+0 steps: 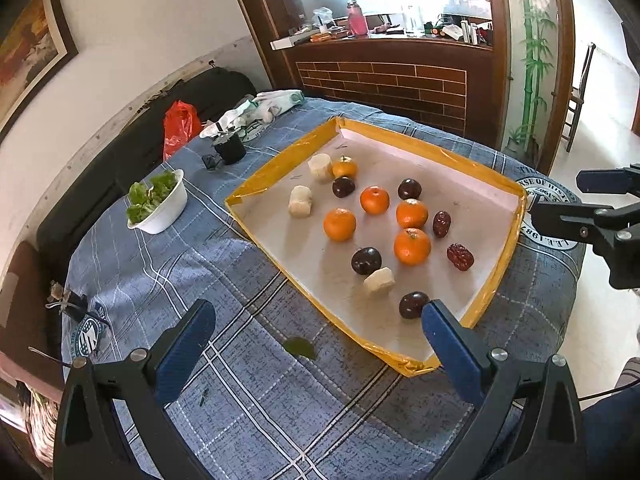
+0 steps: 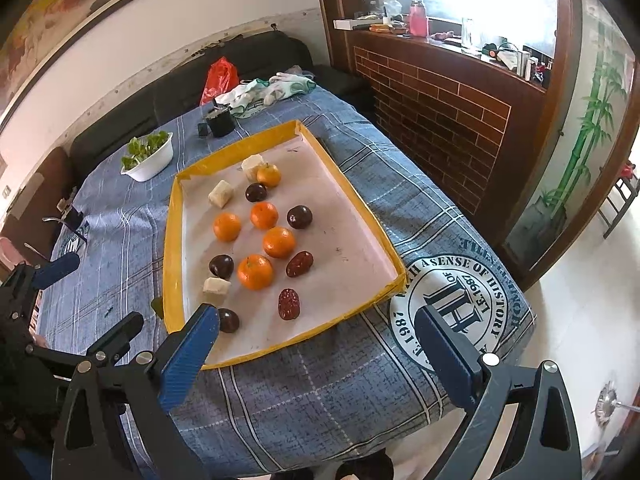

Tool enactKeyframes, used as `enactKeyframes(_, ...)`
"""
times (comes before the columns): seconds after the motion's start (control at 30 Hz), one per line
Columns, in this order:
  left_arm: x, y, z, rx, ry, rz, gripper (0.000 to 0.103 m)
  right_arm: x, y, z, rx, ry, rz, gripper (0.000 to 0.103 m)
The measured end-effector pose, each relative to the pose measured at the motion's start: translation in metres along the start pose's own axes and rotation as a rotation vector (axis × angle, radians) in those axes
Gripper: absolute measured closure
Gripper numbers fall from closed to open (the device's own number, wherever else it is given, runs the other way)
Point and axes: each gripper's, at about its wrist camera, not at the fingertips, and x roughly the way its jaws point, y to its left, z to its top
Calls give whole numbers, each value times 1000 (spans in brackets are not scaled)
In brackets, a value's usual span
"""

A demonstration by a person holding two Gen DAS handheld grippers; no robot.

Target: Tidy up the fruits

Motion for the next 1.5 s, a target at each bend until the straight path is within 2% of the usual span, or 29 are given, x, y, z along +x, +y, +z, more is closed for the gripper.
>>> enactKeyframes(1.33,10,-25,6,51,25,-18,0,6,-9,-3,10,18,-2,3)
enactKeyframes(1.5,7,-25,5,55,-5,-4,0,5,-10,-2,9,19,-2,3)
